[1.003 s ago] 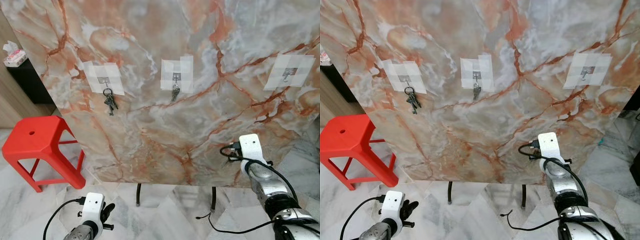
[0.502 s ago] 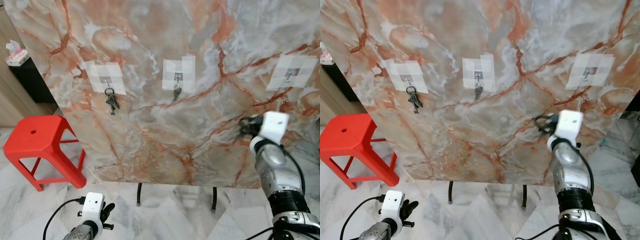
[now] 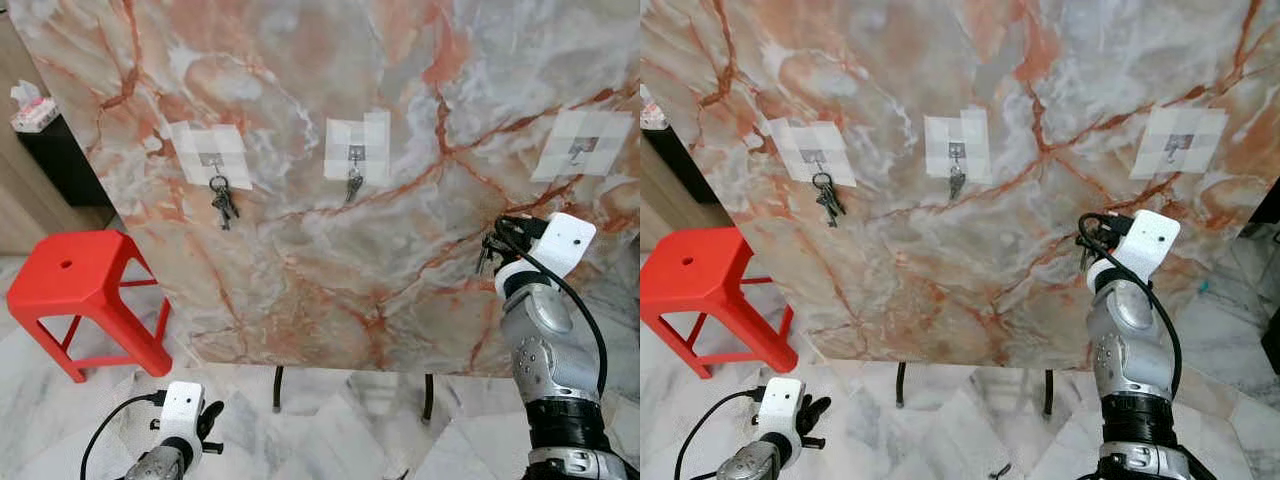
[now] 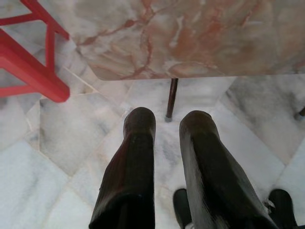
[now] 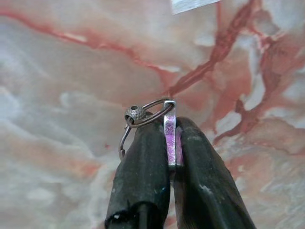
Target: Hang keys on a hook
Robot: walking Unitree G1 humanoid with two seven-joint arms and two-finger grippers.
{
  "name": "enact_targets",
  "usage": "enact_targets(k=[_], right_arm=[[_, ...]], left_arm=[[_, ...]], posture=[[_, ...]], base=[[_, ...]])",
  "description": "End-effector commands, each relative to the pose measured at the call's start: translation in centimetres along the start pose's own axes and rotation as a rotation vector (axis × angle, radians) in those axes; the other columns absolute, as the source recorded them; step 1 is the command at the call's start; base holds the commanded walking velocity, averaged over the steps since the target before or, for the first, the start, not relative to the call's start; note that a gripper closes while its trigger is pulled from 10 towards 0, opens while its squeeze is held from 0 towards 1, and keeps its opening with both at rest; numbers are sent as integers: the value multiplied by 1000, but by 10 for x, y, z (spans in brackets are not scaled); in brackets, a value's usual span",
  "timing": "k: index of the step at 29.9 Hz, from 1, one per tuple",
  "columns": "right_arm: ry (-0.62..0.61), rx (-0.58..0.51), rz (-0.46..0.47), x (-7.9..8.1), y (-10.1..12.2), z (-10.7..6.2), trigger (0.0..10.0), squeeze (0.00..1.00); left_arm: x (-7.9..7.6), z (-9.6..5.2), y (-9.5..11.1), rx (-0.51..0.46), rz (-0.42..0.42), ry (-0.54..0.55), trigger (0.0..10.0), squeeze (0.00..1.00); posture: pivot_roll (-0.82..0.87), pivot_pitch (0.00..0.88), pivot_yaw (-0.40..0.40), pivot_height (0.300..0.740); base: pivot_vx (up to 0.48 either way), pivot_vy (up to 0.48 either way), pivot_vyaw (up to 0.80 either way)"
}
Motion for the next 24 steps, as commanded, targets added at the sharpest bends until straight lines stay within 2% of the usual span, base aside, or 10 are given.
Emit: enact_targets(k=[1,3,11,24], right_arm=[[9,-20,-27,1,8,1,10000,0],[29,-43,-79,4,16,3,10000,0],[60,-66,-113,15,30,6,10000,0],[87,-59,-122,22,28,5,10000,0]], left_arm=[[5,-2,-1,-1,12,16,10000,0],[5,-2,-1,-1,12,19,10000,0],[2,-2,-2,-5,10,24,10000,0],[0,-2,-4,-9,2,26,10000,0]], posture=[[60,54,22,740],[58,52,22,740],[61,36,15,740],[65,15,2,740]], base=[[0,-289,0],[0,-287,0],[0,-284,0],[0,-306,0]])
Point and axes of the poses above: a point about 5 cm out from each wrist's last joint towards the gripper, its own z axis pointing out of the wrist towards the gripper, its own y axis along the axis of the wrist's last joint, x = y × z, the point moved 1 cm from there along z, pointing out of the wrist towards the gripper, and after that the axes turned 11 degrees about -z, right-handed, at the moved point
